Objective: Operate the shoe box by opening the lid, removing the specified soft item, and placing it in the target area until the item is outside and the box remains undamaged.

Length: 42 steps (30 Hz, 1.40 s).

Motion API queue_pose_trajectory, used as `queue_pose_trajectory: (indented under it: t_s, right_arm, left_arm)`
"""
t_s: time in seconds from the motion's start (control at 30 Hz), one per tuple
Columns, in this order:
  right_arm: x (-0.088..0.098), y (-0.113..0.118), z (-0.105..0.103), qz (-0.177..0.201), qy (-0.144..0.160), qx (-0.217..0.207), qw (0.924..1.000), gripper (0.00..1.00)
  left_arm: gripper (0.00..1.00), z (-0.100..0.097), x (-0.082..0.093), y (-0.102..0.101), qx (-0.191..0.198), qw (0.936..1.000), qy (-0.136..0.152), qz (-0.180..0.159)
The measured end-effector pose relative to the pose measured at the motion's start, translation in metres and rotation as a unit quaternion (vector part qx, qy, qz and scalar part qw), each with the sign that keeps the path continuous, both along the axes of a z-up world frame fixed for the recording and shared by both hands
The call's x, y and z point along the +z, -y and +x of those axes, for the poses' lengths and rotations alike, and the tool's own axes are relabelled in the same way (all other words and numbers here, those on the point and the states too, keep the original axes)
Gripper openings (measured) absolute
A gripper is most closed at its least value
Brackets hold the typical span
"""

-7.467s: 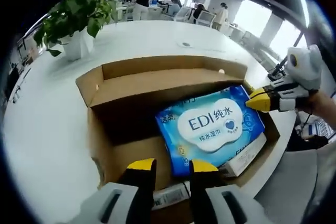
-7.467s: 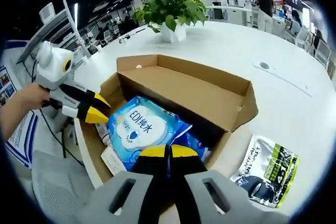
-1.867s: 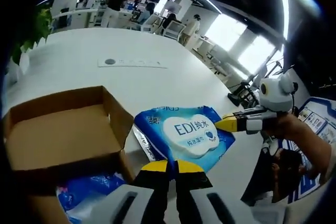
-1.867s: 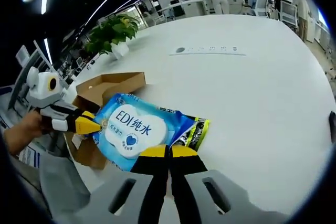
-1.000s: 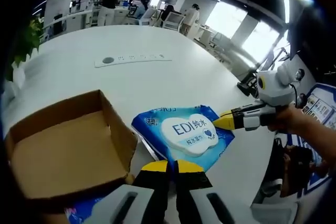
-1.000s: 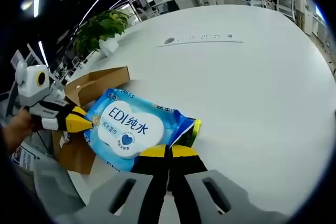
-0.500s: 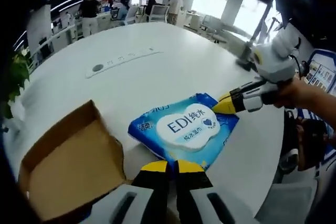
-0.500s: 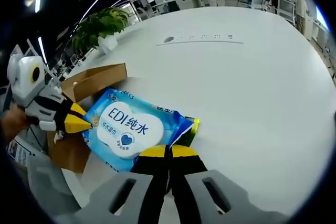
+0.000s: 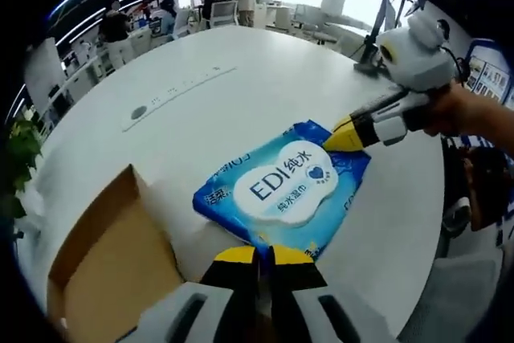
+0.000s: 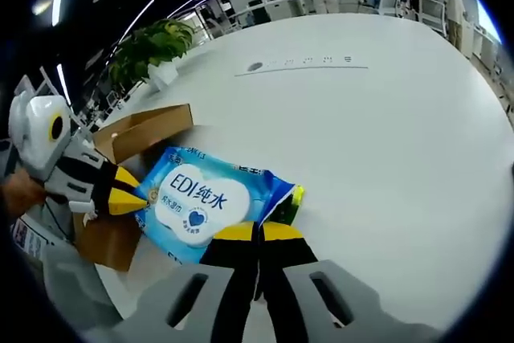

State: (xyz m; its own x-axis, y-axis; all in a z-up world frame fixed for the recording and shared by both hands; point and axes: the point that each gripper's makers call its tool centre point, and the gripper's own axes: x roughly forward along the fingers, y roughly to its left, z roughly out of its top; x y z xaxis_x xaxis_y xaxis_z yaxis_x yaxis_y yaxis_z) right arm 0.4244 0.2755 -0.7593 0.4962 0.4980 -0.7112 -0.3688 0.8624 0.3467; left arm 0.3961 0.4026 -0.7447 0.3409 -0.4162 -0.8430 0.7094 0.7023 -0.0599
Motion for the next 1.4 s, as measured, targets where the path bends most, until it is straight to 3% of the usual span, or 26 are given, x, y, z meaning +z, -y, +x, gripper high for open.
queue_pose_trajectory:
  t_s: [0.2,0.67,0.87,1.03,1.4]
  right_arm:
    - [0.006,0.000,0.000,-0.001,0.011,-0.001,0.9999,0.00]
    - [0.002,0.003,-0.001,-0.004,0.013,-0.008,0.9999,0.01]
    - [0.005,0.002,-0.002,-0.013,0.027,0.002,0.9995,0.03]
    - [0.007,0.004,-0.002,-0.020,0.035,0.008,0.9991,0.06]
    - [0.026,0.008,-0.006,-0.028,0.055,0.013,0.9980,0.11]
  left_arm:
    - [0.03,-0.001,0.007,0.000,-0.015,0.9996,0.019,0.012]
    - [0.05,-0.008,0.004,-0.001,-0.034,0.9987,0.017,0.034]
    - [0.09,-0.011,0.005,-0.006,-0.038,0.9983,0.016,0.041]
    - [0.18,-0.012,0.013,-0.004,-0.042,0.9983,0.026,0.032]
    - [0.26,-0.012,0.035,-0.006,-0.032,0.9990,0.031,-0.007]
